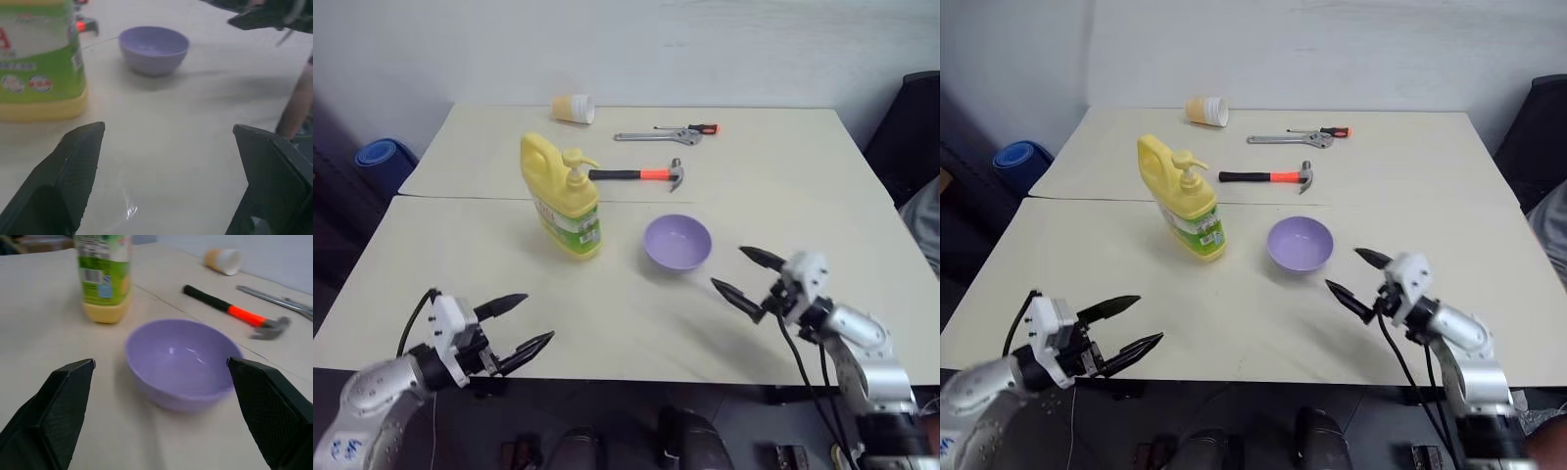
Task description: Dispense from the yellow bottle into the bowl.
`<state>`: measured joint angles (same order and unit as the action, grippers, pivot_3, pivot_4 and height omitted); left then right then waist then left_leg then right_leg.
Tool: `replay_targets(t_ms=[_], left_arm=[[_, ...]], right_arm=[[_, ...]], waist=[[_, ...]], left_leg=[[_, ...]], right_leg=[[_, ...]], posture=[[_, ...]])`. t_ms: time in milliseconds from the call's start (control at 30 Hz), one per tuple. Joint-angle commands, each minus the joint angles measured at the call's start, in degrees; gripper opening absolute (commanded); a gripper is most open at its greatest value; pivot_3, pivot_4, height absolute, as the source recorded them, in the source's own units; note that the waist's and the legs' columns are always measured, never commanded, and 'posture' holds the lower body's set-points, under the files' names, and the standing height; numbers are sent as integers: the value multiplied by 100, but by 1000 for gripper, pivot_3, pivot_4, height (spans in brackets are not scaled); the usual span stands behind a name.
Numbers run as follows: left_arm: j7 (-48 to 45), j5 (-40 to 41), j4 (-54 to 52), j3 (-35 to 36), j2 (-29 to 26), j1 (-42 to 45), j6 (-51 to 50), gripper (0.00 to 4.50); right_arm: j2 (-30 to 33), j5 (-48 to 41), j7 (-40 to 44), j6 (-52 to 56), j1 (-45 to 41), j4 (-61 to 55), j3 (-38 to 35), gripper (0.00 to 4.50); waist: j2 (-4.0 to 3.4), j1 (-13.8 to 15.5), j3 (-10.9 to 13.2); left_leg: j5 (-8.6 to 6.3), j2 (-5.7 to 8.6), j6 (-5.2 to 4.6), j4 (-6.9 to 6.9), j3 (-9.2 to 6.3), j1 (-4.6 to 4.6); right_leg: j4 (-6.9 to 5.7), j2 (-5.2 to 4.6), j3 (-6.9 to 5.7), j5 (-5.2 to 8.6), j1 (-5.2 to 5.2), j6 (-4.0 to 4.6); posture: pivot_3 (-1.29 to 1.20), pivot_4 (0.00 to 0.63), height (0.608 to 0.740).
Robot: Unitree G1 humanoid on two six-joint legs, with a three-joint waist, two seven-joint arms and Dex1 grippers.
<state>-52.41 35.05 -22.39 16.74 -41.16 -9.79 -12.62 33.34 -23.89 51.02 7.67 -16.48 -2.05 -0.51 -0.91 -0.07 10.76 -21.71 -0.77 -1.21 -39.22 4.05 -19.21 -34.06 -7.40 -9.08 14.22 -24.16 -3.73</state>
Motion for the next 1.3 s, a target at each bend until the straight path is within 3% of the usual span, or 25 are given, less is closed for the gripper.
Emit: replay_targets(t_ms=[33,200,400,500,867,1033,1133,1300], left_arm=[[-383,204,-89,-228,-273,392,-319,4466],[-457,282,-181,-546,-311,948,-696,4466],[-374,454,-311,-470,-241,1042,-986,4466],[-316,585,-421,-391,-228,1012,-1126,4500],[-35,776,-471,-98,-167,1160,-1318,4500],[310,1367,-479,279,-32,1405,-1636,4500],[687,2316,-422,740,-83,1901,-2061,4500],[1392,3042,-78,1018,-184,3094,-2405,3312]], right_arm=[[-143,169,187,343,-489,252,386,4500],[-524,1012,113,239,-1406,1510,1051,4500],[-997,1375,42,195,-1930,2295,1215,4500],[-1092,1604,29,38,-2033,2684,1267,3917],[-1045,1912,364,-337,-2325,2812,1325,131],[-797,1776,767,-113,-2383,2187,1257,24],[-421,1715,1299,209,-2564,1451,1328,24],[-179,1365,1678,1335,-3048,414,1308,0]], waist=[[0,6,0],[4,-12,2],[3,-17,3],[3,-17,2],[3,-25,2],[2,-21,4],[1,-15,8],[5,-8,14]], left_leg=[[2,0,3,1,-1,-2],[11,7,1,1,4,-15],[12,1,3,0,5,-44],[14,-6,8,0,4,-45],[23,-11,23,-14,3,-39],[23,-11,23,-14,2,-45],[23,-12,23,-23,-4,-56],[22,-13,24,-83,-34,-96]], right_leg=[[1,2,-2,1,-1,1],[-6,13,-2,-5,-1,-9],[6,56,-1,-8,-21,-13],[5,66,3,-8,-22,-13],[-15,72,16,-10,-22,-9],[-13,71,15,-10,-27,-9],[-15,71,12,-11,-34,-9],[-40,70,-1,-16,-48,-6]], posture=[[0,150,740],[0,150,740],[0,150,740],[0,150,740],[0,150,740],[0,150,740],[0,150,740],[0,150,740]])
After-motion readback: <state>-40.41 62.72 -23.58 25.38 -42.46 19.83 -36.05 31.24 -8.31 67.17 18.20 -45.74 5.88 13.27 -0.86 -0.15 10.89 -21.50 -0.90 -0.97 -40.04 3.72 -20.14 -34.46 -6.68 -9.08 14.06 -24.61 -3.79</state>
